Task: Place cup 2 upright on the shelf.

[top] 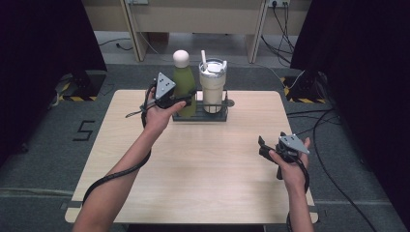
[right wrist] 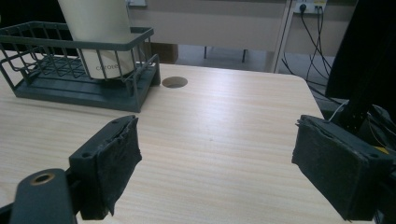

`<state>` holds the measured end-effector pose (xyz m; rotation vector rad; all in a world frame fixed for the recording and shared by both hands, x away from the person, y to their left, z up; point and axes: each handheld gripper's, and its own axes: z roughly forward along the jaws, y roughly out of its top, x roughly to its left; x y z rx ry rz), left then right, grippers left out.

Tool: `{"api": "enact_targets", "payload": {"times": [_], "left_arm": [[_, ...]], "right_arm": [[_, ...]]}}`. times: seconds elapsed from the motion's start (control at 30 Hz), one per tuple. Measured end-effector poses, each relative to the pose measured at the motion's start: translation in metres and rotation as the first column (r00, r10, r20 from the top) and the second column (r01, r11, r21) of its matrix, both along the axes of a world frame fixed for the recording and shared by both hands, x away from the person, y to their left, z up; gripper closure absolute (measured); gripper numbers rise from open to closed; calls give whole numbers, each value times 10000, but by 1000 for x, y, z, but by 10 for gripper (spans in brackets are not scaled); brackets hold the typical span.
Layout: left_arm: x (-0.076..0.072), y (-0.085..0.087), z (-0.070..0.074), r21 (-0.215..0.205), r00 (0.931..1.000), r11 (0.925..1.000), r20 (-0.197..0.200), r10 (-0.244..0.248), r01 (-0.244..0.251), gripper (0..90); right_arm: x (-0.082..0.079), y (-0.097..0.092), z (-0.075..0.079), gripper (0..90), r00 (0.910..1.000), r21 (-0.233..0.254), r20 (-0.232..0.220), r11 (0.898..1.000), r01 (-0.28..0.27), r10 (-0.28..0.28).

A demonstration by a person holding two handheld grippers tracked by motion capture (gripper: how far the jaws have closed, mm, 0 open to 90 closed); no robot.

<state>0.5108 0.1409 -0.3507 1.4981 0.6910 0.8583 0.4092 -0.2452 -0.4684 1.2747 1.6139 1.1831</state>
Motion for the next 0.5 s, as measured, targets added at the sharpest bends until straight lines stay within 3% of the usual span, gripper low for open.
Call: {"api": "enact_targets", "payload": {"times": [0.5], "left_arm": [[22, 3, 3, -91, 9980, 9980, -102, 623, -624, 211]], "right_arm": [[0, 1, 0, 146, 10000, 70, 31, 10000, -25, 25]]}}
